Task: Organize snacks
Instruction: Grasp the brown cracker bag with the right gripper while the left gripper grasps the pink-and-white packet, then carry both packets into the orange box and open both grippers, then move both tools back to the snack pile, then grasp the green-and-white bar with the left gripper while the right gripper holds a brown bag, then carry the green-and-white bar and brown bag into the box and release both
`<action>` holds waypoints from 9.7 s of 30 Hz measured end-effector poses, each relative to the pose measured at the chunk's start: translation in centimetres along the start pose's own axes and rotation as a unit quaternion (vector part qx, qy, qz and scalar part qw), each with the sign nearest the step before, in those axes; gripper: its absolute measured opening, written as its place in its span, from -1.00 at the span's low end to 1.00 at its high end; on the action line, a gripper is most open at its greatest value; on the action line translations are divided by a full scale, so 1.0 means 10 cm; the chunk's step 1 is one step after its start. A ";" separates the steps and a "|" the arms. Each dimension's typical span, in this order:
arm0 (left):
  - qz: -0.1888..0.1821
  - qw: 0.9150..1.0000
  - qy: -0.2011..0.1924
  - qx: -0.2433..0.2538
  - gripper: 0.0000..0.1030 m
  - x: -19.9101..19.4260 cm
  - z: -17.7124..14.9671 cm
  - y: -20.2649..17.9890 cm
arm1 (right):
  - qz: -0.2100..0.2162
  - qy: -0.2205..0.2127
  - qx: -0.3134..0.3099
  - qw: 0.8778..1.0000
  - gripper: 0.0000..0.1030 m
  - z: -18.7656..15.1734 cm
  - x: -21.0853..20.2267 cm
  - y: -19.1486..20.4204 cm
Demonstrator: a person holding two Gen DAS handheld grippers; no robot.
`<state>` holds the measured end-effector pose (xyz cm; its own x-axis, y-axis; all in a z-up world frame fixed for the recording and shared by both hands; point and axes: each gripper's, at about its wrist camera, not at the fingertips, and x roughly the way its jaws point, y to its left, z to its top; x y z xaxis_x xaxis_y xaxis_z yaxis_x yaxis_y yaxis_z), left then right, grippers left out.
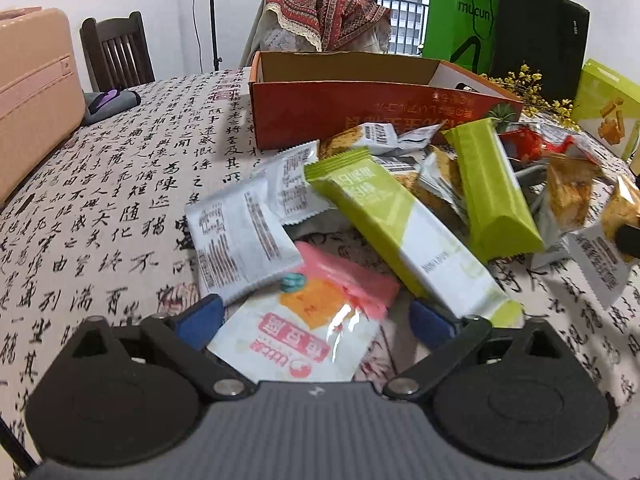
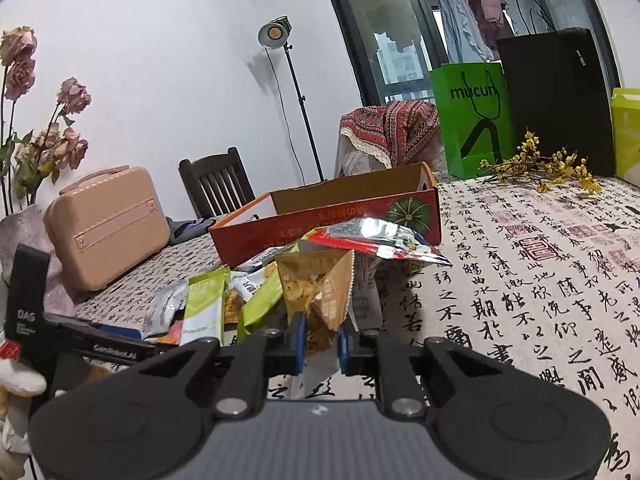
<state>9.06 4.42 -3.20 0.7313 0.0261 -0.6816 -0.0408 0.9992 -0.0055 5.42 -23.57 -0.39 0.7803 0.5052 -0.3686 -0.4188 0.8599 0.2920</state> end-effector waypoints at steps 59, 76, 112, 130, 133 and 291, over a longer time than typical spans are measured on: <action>-0.030 0.983 -0.175 -0.039 0.33 -0.64 0.92 -0.22 | 0.011 -0.090 -0.044 0.995 -0.70 0.99 0.12 0.06; -0.004 0.983 -0.163 -0.090 0.33 0.31 1.99 -0.22 | -0.009 -0.012 0.017 1.000 -0.69 1.92 1.64 -0.57; 0.025 0.981 -0.156 -0.115 1.00 0.67 1.99 -0.08 | -0.029 -0.012 -0.021 0.999 1.00 1.84 1.74 -0.61; 0.022 0.980 -0.180 -0.085 1.00 -0.18 1.43 -0.06 | -0.016 -0.045 -0.098 0.994 1.00 1.42 0.83 0.07; 0.022 0.981 -0.178 -0.080 1.00 -0.28 1.26 -0.04 | -0.012 -0.044 -0.102 0.994 1.00 1.28 0.69 0.14; 0.018 0.985 -0.144 -0.095 -0.23 0.69 2.20 -0.32 | -0.053 0.032 -0.027 0.998 -0.10 2.03 2.13 -0.18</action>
<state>29.23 2.11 8.25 0.8890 0.0973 -0.4475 -0.1775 0.9740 -0.1409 32.19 -15.87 9.11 0.7911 0.4136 -0.4507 -0.3614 0.9104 0.2013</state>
